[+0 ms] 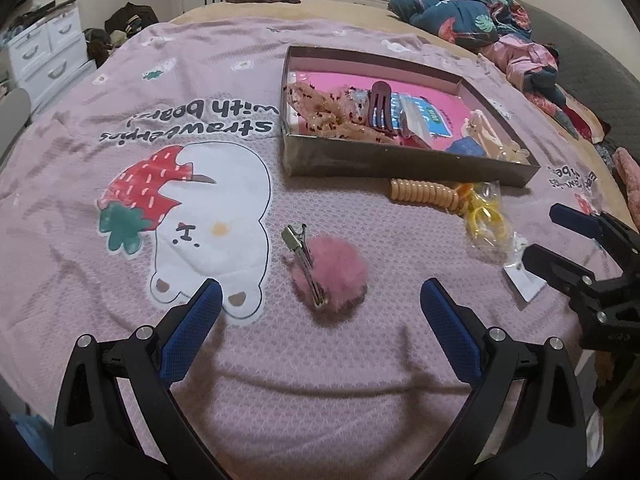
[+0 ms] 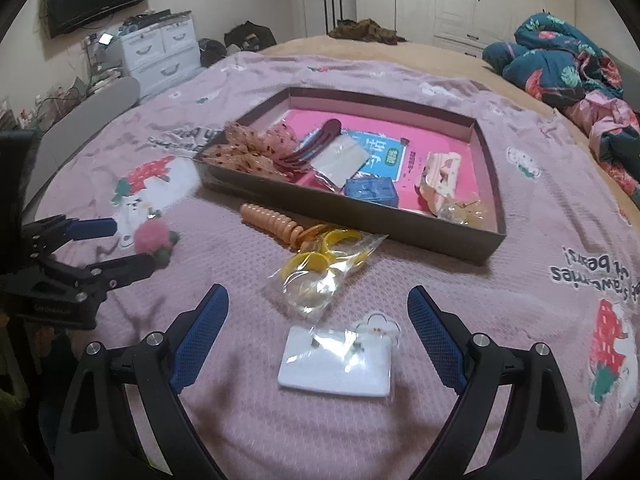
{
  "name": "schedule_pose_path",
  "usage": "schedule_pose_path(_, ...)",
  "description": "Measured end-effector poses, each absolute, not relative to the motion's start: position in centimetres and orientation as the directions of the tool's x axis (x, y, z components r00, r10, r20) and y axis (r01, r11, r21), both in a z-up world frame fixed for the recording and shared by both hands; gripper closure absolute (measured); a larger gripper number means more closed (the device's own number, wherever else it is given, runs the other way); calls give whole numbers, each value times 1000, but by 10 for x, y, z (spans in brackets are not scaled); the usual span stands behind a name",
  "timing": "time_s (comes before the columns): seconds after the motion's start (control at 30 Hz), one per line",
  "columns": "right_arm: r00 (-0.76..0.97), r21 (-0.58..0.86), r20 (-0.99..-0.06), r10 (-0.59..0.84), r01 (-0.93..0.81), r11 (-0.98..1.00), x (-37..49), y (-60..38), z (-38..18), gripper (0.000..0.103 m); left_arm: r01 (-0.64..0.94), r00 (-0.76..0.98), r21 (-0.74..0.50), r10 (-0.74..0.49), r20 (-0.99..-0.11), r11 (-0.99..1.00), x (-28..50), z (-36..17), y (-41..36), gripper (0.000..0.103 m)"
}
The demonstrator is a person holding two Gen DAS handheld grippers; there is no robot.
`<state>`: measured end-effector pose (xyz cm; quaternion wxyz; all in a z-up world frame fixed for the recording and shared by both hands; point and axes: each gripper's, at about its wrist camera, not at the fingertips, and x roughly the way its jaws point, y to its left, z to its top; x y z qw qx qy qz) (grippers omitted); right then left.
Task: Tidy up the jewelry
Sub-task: 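Grasp the pink pompom clip with the left tool while the right tool grasps the yellow hair-tie bag, then carry the pompom clip and hair-tie bag into the tray and open both tools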
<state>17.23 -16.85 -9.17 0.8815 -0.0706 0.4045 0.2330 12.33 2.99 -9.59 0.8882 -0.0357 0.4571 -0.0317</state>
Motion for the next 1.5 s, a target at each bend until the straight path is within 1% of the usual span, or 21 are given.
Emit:
schedule_pose_path(0.13,538,87,-764,356,-461,883,189,-163,-103,13,16,567,-95,-87,-819,995,131,-102,32,24)
schedule_pose_path(0.2,527,97,-771,358,-460,883,194,-161,-107,19,18,561,-102,-94,-822,995,134,-104,32,31)
schedule_pose_path(0.4,490,136,-792,364,-440,888,206,-157,-118,28,31,557,-91,-93,-825,995,136,-105,28,44)
schedule_pose_path(0.47,478,150,-797,368,-433,889,210,-157,-121,35,35,556,-91,-95,-826,995,137,-105,27,46)
schedule_pose_path(0.5,473,158,-798,373,-432,888,211,-157,-122,37,35,556,-90,-94,-826,995,137,-105,27,48)
schedule_pose_path(0.57,471,165,-799,374,-427,889,212,-157,-123,48,40,555,-91,-98,-826,995,138,-105,26,51)
schedule_pose_path(0.63,465,175,-798,383,-428,887,214,-158,-124,56,44,553,-95,-103,-827,995,138,-105,25,56)
schedule_pose_path(0.7,465,181,-795,389,-431,884,213,-159,-123,58,48,551,-95,-105,-828,994,139,-106,23,63)
schedule_pose_path(0.73,467,180,-793,390,-432,884,213,-160,-122,63,51,549,-96,-108,-829,994,140,-106,22,66)
schedule_pose_path(0.77,468,182,-791,393,-434,882,212,-161,-122,66,54,549,-94,-108,-829,994,140,-106,21,71)
schedule_pose_path(0.8,469,184,-790,395,-433,882,211,-163,-121,67,56,548,-94,-109,-829,994,140,-106,20,76)
schedule_pose_path(0.97,485,183,-779,397,-429,884,205,-173,-114,72,78,545,-109,-133,-828,991,140,-104,15,78)
schedule_pose_path(1.07,494,191,-772,401,-421,887,201,-183,-109,73,94,545,-116,-148,-825,989,139,-101,10,82)
schedule_pose_path(1.27,511,221,-751,419,-404,888,186,-207,-95,73,137,556,-127,-183,-811,982,136,-86,-7,82)
schedule_pose_path(1.5,545,223,-732,409,-375,900,170,-238,-80,73,181,569,-139,-219,-793,974,138,-68,-25,82)
